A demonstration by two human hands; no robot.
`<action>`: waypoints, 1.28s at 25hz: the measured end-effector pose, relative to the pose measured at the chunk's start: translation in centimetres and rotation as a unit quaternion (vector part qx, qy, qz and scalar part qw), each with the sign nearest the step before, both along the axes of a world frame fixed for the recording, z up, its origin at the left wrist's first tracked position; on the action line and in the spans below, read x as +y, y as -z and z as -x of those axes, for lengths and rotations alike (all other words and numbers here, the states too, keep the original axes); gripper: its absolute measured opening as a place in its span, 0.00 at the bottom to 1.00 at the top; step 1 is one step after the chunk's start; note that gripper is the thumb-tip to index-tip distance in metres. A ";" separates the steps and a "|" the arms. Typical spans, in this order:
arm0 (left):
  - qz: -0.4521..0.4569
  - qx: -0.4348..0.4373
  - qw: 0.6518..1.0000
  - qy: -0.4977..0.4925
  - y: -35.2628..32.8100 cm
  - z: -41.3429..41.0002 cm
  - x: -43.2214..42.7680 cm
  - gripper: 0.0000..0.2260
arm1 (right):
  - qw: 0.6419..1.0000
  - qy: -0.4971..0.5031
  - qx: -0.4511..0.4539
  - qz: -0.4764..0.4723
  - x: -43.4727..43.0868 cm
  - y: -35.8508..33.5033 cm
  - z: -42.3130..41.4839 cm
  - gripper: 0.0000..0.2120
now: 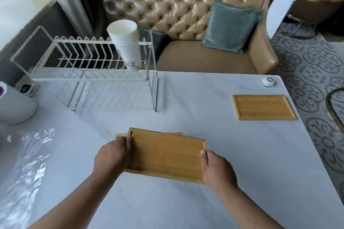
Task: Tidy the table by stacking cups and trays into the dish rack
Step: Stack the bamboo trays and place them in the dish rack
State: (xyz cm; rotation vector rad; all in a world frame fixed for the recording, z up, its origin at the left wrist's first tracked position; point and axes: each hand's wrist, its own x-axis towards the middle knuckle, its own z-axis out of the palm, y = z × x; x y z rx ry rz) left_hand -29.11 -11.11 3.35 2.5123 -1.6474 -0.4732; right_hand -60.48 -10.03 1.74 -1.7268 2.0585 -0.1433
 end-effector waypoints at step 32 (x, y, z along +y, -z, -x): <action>-0.113 -0.042 0.993 0.002 5.9 -7.2 -1.3 0.23 | 0.983 -0.122 0.134 -0.036 -6.3 4.2 -7.1 0.24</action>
